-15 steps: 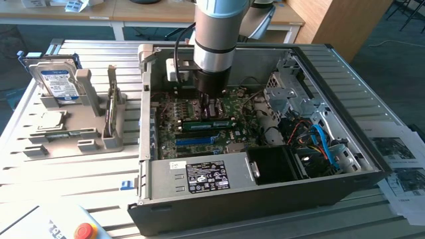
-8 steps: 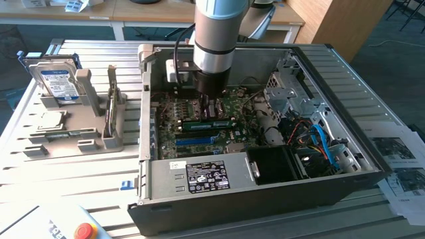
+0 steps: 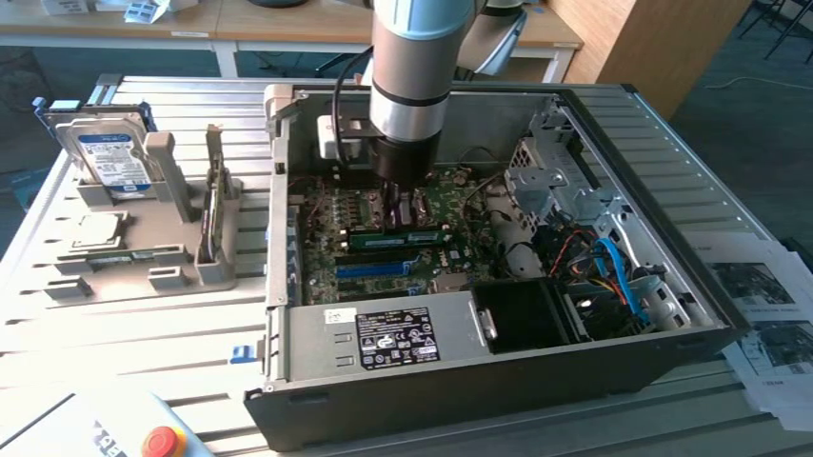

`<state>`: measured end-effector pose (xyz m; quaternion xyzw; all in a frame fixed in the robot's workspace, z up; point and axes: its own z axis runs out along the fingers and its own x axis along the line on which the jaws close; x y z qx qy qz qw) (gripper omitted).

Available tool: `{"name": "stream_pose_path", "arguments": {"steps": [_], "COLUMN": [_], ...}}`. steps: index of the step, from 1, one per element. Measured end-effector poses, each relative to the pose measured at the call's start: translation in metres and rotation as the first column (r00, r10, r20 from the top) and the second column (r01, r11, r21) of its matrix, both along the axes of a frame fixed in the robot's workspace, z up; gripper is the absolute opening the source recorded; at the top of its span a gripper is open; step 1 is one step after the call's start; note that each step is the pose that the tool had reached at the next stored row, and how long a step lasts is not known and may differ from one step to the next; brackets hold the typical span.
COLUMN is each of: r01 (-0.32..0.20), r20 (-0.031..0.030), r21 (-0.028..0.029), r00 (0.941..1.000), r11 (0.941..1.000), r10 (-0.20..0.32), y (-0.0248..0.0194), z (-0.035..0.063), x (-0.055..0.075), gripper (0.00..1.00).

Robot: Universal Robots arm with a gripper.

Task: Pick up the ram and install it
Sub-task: 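Press down the ram until it locks into place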

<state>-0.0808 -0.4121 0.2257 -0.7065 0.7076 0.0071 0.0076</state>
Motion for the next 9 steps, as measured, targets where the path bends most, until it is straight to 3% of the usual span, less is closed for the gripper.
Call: {"name": "stream_pose_path", "arguments": {"steps": [9], "r01": [0.000], "r20": [0.0004], "r21": [0.0002], "r00": [1.0000], "r11": [1.0000], "r10": [0.000], "y": [-0.0002], "z": [-0.0010], "x": [-0.0002], "gripper": [0.10]}}
